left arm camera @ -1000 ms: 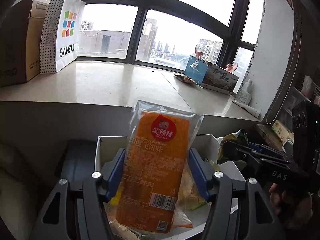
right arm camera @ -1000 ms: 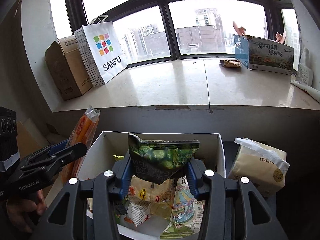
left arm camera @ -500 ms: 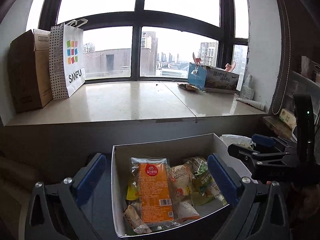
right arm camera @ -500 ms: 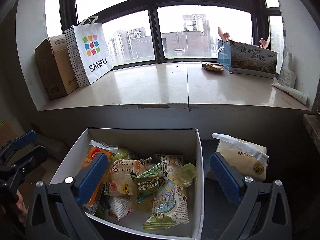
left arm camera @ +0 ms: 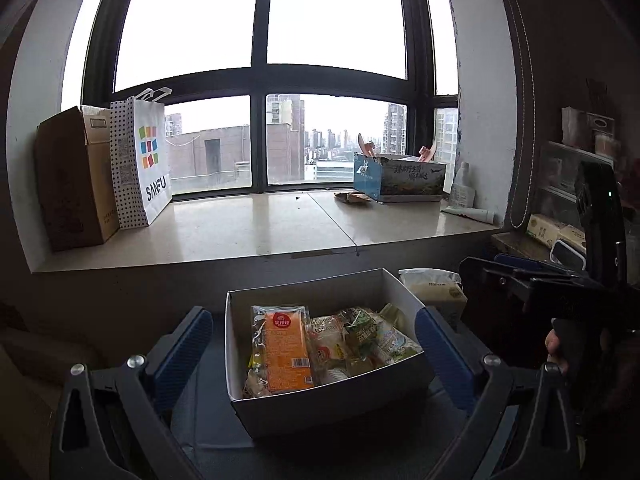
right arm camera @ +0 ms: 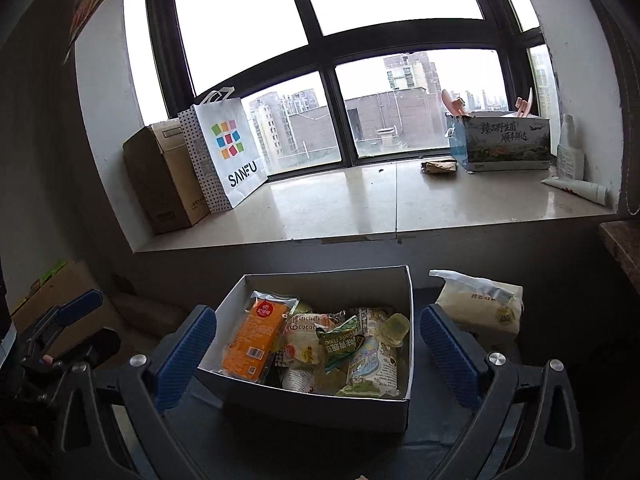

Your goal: Organize snacks

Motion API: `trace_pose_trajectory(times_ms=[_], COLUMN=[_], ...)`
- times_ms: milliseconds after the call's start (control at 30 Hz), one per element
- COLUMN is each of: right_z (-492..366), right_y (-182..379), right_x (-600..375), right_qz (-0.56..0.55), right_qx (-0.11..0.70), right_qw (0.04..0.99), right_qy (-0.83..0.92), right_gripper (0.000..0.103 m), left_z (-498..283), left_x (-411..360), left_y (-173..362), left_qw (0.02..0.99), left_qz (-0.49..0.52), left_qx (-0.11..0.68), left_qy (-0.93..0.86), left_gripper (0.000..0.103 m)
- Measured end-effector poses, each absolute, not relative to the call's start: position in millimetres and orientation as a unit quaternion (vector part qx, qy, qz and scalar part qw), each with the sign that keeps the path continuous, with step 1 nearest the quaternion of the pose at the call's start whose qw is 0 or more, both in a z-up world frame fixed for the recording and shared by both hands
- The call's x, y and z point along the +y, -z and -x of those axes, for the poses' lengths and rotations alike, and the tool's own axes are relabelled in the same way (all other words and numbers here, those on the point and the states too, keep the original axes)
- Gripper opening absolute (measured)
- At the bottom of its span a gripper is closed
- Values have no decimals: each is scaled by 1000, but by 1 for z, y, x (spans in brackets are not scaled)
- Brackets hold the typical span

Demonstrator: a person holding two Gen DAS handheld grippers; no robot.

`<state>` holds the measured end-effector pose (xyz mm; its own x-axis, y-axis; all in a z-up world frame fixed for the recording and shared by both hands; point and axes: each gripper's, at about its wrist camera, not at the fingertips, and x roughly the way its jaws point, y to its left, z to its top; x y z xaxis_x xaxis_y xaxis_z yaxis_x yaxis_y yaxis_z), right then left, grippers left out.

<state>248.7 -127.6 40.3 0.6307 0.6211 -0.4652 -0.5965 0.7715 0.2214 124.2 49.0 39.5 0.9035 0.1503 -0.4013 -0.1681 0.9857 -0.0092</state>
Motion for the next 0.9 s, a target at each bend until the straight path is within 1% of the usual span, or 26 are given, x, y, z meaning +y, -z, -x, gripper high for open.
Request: trace_pose_trajectory(times_ms=[133, 267, 433, 533, 633, 900], right_z=[-200, -155, -110, -96, -89, -89], right_y=[-40, -30, -17, -13, -16, -20], right_x=[-146, -163, -184, -186, -184, -186], right_qz=[4, 28, 22, 24, 36, 31], right_qx=[233, 242, 240, 251, 242, 240], right_qw=[913, 916, 930, 923, 925, 927], right_qy=[-334, -318, -277, -291, -292, -288], right_gripper=[103, 103, 103, 103, 103, 103], left_z=[-91, -59, -25, -14, -13, -18], left_x=[35, 27, 19, 13, 8, 1], left_y=[-38, -30, -25, -23, -20, -16], left_qw=[975, 971, 967, 966, 965, 965], left_qz=[26, 45, 69, 70, 66, 60], left_qx=[211, 223, 230, 235, 240, 248], left_qy=[-68, -68, -87, -79, -80, -68], left_gripper=[103, 103, 103, 103, 103, 103])
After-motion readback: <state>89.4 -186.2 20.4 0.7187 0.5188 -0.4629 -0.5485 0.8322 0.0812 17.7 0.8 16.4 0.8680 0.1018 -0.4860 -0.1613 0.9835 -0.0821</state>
